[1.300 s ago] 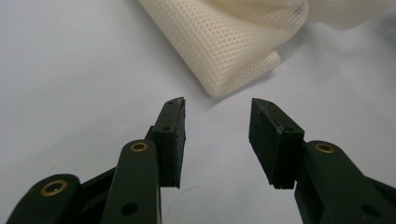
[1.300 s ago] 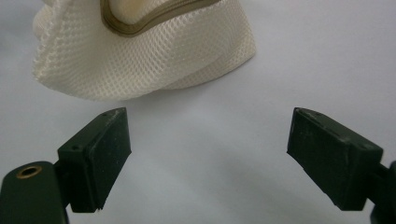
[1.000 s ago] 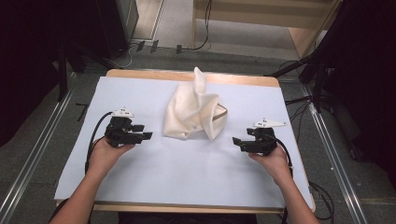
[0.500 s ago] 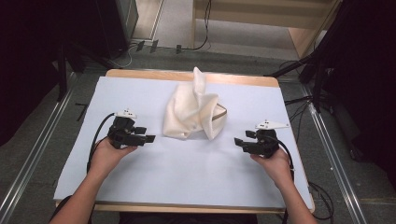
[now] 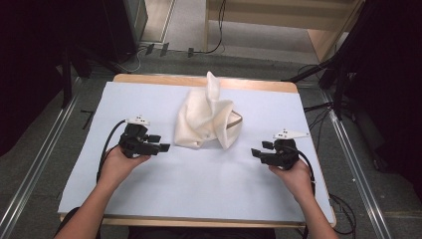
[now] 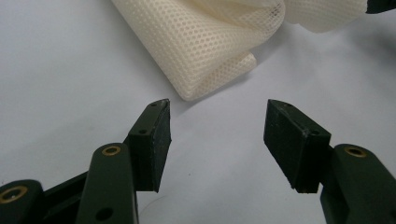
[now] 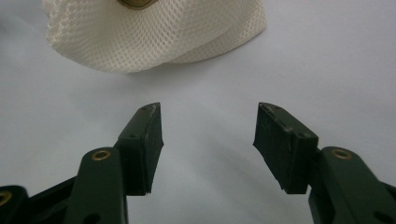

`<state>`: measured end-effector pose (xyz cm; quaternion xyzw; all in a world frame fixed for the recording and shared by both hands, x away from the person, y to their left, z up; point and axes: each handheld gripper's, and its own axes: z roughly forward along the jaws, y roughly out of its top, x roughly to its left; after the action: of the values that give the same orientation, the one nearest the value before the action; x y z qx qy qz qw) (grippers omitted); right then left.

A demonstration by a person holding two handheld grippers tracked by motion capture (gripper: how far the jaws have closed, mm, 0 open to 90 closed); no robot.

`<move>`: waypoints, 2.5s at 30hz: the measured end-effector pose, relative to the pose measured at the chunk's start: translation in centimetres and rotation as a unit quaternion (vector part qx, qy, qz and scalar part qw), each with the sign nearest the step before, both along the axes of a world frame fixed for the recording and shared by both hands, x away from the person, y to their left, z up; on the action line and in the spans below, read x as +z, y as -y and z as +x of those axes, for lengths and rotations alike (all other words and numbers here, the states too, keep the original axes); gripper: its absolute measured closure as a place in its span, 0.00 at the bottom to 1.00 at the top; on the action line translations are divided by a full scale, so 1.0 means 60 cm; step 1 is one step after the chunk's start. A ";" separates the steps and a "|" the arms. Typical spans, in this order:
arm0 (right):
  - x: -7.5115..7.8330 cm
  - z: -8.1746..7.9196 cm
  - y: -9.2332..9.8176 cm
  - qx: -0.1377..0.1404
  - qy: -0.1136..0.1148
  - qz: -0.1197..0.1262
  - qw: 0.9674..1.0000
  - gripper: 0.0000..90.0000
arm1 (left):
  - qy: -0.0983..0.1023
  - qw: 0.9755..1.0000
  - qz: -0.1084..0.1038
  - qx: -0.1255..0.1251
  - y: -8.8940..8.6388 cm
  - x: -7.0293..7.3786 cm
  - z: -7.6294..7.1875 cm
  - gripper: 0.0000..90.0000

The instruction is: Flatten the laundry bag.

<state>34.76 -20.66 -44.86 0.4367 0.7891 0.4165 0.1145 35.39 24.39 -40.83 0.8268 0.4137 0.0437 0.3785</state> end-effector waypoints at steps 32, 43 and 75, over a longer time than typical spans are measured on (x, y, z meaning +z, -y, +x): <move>0.068 0.061 -0.160 0.045 0.007 0.035 0.998 0.66 | 0.010 1.000 -0.002 0.021 -0.019 0.001 -0.009 0.45; 0.067 0.027 -0.203 0.121 0.054 0.008 0.991 0.96 | 0.006 0.999 -0.009 0.030 -0.031 0.005 -0.010 0.45; 0.041 -0.072 -0.194 0.192 0.028 0.013 0.981 0.70 | 0.024 0.999 -0.030 0.024 -0.036 0.074 0.001 0.47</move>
<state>30.43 -9.04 -42.39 0.2667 0.8494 0.4527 0.0487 35.48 26.56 -36.42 0.8038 0.4251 0.0605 0.4118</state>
